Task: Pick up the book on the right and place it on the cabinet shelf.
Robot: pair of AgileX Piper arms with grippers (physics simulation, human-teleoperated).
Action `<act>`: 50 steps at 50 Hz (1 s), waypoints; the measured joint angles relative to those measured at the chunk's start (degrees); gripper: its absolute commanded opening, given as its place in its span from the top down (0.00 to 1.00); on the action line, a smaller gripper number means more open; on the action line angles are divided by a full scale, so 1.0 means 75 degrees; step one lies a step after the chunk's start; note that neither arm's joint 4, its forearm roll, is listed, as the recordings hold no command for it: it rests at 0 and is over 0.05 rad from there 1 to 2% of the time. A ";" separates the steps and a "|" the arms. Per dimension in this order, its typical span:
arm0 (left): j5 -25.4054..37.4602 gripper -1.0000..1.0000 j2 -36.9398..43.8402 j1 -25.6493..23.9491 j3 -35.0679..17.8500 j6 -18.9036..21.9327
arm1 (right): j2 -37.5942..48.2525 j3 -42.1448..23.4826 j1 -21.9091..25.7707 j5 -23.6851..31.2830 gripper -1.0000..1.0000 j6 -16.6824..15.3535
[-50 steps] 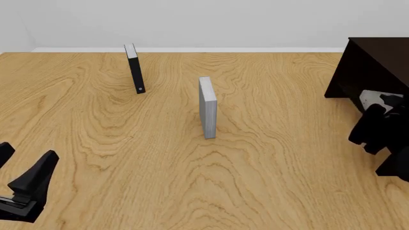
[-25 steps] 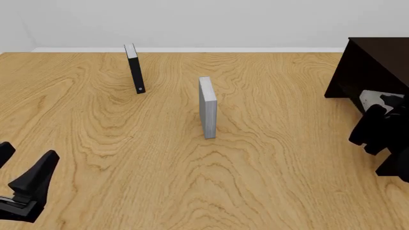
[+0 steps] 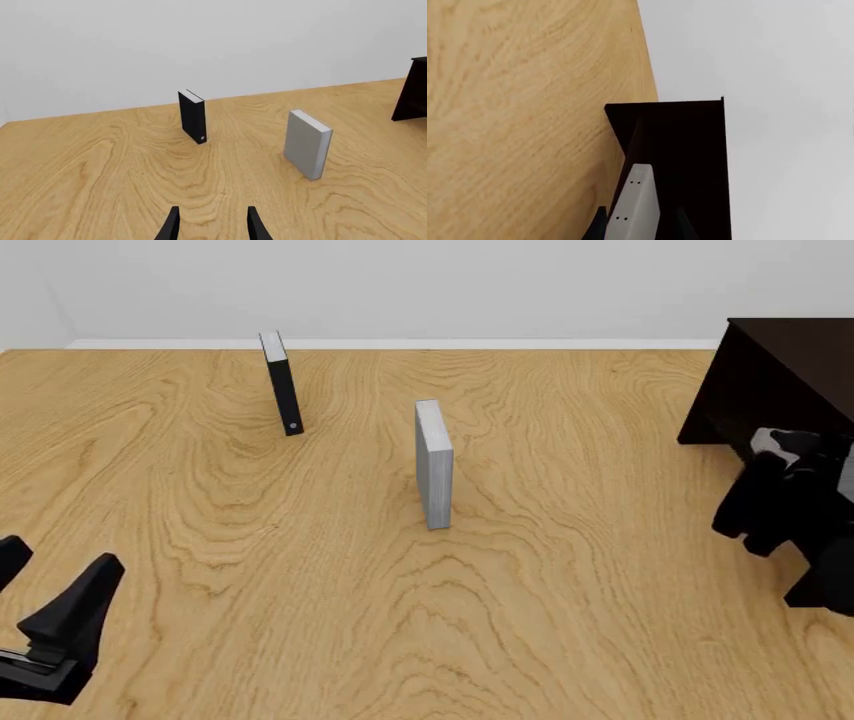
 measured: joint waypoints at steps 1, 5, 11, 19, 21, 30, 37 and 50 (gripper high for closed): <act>0.0005 0.00 -0.0006 0.0000 0.0000 -0.0001 | 0.0000 -0.0017 0.0030 0.0015 0.00 -0.0002; 0.0022 0.00 -0.0027 0.0000 -0.0003 -0.0008 | 0.0007 -0.0093 0.0147 0.0075 0.00 -0.0012; 0.0033 0.00 -0.0041 0.0002 -0.0005 -0.0020 | 0.0023 -0.0232 0.0315 0.0181 0.00 -0.0016; 0.0055 0.00 -0.0065 0.0010 -0.0006 -0.0032 | 0.0010 -0.0441 0.0576 0.0380 0.00 0.0012; 0.0062 0.00 -0.0073 0.0011 -0.0006 -0.0033 | -0.0014 -0.0501 0.0645 0.0453 0.00 0.0035; 0.0109 0.00 -0.0124 0.0018 -0.0009 -0.0037 | -0.0295 -0.0812 0.0967 0.0957 0.00 0.0277; 0.0124 0.00 -0.0143 0.0023 -0.0015 -0.0031 | -0.0658 -0.1073 0.1190 0.1457 0.00 0.0539; 0.0112 0.00 -0.0137 0.0034 -0.0042 0.0006 | -0.1513 -0.1598 0.1612 0.2620 0.00 0.1195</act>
